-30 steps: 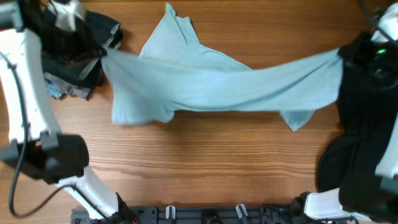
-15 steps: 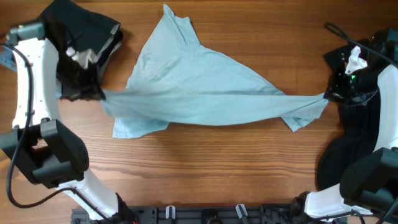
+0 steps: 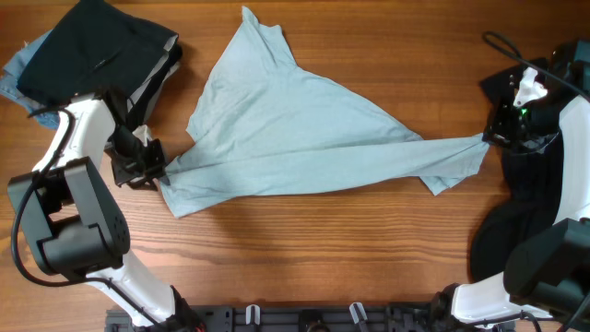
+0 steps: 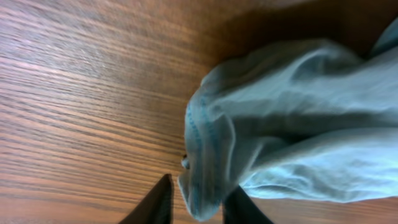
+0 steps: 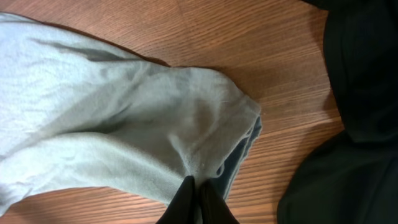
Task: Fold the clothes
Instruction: 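Lower the shirt onto the table with both grippers holding its ends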
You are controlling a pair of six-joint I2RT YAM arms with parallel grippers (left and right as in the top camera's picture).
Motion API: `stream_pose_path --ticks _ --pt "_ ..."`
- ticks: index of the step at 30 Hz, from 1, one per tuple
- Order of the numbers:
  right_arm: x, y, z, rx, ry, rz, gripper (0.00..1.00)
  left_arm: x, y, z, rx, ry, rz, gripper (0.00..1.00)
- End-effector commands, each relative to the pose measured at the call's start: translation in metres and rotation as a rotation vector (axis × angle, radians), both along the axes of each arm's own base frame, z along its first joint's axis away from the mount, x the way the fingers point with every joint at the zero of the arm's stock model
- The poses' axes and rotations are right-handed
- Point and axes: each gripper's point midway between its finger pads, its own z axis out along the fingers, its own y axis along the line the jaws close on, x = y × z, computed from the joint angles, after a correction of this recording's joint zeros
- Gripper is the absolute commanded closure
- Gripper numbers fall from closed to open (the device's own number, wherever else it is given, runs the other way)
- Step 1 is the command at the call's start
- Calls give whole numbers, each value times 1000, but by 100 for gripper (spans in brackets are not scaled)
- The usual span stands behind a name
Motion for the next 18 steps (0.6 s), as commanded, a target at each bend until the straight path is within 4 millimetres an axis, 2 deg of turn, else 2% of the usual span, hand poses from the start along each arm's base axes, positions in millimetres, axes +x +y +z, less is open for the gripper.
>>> stream_pose_path --ticks 1,6,9,13,16,17,18 --pt "1 -2 2 -17 -8 -12 96 -8 0 -5 6 10 2 55" --pt "1 -4 1 -31 -5 -14 95 7 12 -10 63 -54 -13 44" --pt "1 -4 1 -31 -5 -14 96 24 16 -13 78 -128 -47 44" --pt "1 -4 1 -32 -7 -14 96 32 18 -14 85 -163 -58 55" --pt "1 -4 1 -32 -7 -12 96 18 15 -12 68 -106 -59 63" --pt "1 -4 1 -32 -8 -11 96 10 13 -11 59 -74 -59 69" --pt "1 -4 1 -32 -7 -12 96 2 10 -9 45 -38 -59 83"
